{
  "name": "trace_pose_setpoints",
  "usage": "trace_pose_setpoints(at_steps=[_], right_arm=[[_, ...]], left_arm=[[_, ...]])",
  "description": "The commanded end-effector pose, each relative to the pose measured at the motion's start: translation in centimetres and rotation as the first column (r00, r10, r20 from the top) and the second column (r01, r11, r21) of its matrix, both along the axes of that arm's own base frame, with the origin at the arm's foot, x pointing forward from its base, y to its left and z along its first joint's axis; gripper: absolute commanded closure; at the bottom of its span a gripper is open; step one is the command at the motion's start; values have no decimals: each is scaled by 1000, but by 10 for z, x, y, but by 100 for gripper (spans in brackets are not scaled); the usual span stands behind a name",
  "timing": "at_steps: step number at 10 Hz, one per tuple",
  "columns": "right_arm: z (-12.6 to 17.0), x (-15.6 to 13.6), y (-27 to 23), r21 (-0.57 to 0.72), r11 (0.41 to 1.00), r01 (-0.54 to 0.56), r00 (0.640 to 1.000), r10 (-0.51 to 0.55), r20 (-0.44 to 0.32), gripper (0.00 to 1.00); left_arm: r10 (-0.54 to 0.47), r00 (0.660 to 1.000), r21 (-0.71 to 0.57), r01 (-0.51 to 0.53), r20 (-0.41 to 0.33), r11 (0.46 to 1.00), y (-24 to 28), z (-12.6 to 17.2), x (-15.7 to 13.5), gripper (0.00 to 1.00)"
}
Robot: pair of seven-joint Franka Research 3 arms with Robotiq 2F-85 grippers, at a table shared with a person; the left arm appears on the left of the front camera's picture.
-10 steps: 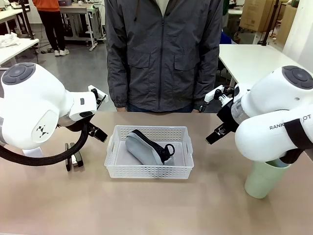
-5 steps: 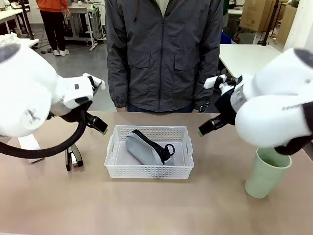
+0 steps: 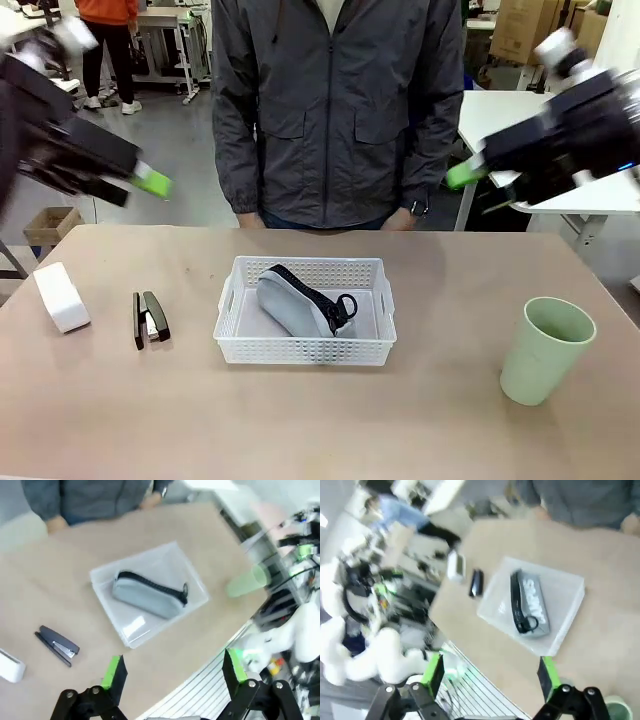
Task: Efficiently arrange items inside the basket to fit them all.
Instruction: Pick up the Digital clock and place it inside the Organizing basket.
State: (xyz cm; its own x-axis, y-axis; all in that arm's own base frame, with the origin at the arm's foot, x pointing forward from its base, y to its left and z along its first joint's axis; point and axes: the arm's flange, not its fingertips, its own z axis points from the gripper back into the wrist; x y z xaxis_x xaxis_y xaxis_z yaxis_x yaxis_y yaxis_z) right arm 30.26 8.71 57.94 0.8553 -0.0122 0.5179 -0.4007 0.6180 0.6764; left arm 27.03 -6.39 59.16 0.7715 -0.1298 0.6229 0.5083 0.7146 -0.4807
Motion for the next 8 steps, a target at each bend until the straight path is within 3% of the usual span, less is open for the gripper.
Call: trace_pose_setpoints(at_steps=[1, 3, 5, 8], right_arm=[[-26, -60, -81, 150, 974, 172, 981, -183, 64, 0], [-40, -96, -151, 290, 901, 322, 935, -350, 52, 0], [-70, -113, -202, 392, 820, 417, 897, -441, -32, 0], [-117, -115, -243, 465, 729, 502, 855, -500, -140, 0]], left_arm=[[97, 995, -136, -96, 0, 986, 72, -5, -24, 0], [270, 963, -327, -253, 5, 910, 162, -17, -56, 0], [379, 923, -465, -361, -57, 808, 230, -43, -74, 0], [425, 880, -591, -460, -209, 662, 256, -97, -67, 0]])
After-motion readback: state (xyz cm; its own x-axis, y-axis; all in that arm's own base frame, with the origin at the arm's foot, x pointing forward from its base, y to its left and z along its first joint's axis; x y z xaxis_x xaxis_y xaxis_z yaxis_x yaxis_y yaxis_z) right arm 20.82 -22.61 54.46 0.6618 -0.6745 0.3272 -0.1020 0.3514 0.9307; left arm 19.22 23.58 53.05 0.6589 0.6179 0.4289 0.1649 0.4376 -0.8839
